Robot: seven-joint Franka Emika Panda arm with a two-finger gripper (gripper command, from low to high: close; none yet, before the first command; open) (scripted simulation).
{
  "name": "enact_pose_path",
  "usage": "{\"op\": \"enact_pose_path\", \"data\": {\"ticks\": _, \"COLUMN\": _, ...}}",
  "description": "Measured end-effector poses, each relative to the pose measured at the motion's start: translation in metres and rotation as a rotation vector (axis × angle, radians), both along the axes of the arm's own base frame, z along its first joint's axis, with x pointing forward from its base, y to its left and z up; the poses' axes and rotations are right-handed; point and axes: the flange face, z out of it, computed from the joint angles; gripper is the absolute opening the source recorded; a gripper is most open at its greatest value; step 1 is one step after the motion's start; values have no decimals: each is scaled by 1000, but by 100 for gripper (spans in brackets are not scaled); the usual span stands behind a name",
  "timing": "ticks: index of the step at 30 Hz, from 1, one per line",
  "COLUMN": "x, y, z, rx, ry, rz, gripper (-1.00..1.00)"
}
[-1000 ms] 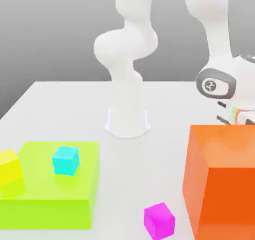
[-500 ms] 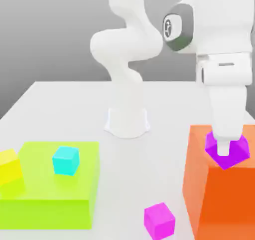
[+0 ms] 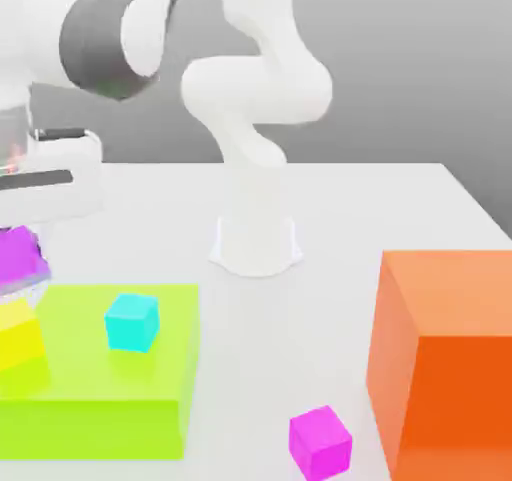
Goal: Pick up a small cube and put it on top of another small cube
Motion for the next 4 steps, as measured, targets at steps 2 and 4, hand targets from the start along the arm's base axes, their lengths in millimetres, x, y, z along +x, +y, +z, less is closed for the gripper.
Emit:
{"op": "enact_pose_path", "data": {"ticks": 2, "x": -4, "y": -3, "z": -21, "rx": -1, "ry": 6, "rz": -9, "gripper": 100}}
{"op": "enact_pose_path", "data": {"ticks": 4, "x": -3, "y": -3, "z": -21, "rx": -1, "ry": 6, "rz": -7, "gripper": 100}}
